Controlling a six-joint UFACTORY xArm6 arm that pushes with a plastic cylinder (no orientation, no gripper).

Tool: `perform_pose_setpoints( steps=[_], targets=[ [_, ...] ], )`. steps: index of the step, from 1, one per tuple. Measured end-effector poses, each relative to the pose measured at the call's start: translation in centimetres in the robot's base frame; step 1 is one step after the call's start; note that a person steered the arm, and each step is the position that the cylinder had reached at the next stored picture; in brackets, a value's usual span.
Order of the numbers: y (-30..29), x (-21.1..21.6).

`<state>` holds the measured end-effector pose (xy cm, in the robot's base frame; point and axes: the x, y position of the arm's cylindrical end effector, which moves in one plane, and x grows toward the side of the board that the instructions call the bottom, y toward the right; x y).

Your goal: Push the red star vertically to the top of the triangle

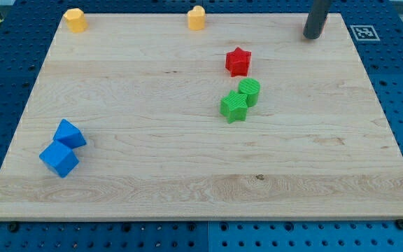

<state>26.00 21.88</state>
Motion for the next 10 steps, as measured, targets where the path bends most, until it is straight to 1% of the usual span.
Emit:
perform_pose_setpoints(
  steps=[1, 2, 3, 4, 8, 9, 10],
  targets=[
    [0.0, -0.2],
    [-2.5, 0.0],
    [-8.6, 1.7],
    [-13.2, 2.7],
    [-12.7, 3.6],
    [-8.7, 3.9],
    [-6.5, 5.2]
  ],
)
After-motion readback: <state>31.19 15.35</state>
